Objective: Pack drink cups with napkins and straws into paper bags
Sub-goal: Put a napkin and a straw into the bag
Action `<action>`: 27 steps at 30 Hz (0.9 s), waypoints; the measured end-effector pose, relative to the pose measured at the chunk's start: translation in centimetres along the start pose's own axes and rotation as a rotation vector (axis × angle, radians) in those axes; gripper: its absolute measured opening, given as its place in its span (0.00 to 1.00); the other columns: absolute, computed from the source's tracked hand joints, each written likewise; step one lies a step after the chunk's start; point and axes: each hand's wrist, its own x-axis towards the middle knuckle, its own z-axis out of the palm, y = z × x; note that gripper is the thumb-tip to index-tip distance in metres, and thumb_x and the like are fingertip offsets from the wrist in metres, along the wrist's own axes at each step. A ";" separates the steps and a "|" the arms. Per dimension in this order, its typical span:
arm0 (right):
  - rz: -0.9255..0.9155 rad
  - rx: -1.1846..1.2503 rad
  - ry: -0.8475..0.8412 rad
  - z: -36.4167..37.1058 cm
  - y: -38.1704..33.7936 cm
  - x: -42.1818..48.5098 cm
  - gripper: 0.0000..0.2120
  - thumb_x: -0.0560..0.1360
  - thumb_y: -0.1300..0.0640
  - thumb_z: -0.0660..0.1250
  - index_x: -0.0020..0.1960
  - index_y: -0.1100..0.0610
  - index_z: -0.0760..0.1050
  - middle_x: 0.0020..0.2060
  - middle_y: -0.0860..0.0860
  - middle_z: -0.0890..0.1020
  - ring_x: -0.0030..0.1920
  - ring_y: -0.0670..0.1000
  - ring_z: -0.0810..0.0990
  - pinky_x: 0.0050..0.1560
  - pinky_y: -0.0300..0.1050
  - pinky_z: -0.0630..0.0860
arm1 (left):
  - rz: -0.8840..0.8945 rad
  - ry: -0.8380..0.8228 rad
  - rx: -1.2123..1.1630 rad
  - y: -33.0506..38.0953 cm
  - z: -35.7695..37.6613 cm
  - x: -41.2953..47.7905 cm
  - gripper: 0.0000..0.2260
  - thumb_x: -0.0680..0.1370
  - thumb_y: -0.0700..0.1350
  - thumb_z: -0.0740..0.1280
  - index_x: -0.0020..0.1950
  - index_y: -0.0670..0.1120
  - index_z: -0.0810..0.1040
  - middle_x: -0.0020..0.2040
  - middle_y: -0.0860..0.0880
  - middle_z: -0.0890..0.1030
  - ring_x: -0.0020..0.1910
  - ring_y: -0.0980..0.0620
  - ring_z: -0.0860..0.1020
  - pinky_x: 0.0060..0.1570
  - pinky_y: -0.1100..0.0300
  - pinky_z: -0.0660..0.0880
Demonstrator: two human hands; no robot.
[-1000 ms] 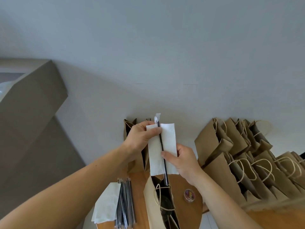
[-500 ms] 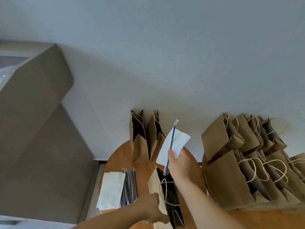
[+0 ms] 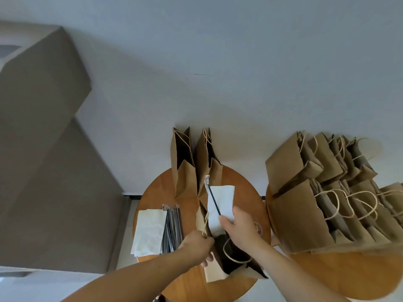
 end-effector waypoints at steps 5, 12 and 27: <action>0.062 -0.188 -0.201 -0.9 1.3 -0.9 0.06 0.80 0.49 0.64 0.45 0.43 0.69 0.39 0.39 0.76 0.40 0.41 0.77 0.36 0.31 0.67 | -0.012 -0.069 -0.101 0.4 0.9 -1.0 0.12 0.80 0.46 0.59 0.46 0.41 0.79 0.30 0.48 0.83 0.23 0.54 0.77 0.22 0.68 0.68; 0.141 -0.150 -0.451 1.0 2.9 -1.5 0.09 0.79 0.57 0.64 0.48 0.41 0.74 0.45 0.41 0.80 0.47 0.44 0.78 0.47 0.35 0.72 | 0.022 -0.089 -0.107 -0.2 1.9 -1.9 0.12 0.81 0.45 0.60 0.45 0.43 0.80 0.30 0.49 0.83 0.27 0.55 0.80 0.30 0.65 0.76; 0.445 -0.044 -0.453 6.8 6.2 3.2 0.06 0.80 0.54 0.63 0.52 0.49 0.78 0.51 0.49 0.83 0.52 0.50 0.80 0.58 0.48 0.77 | 0.024 -0.017 -0.090 -1.0 0.5 -2.5 0.12 0.83 0.44 0.60 0.48 0.40 0.80 0.31 0.51 0.82 0.29 0.55 0.81 0.38 0.64 0.80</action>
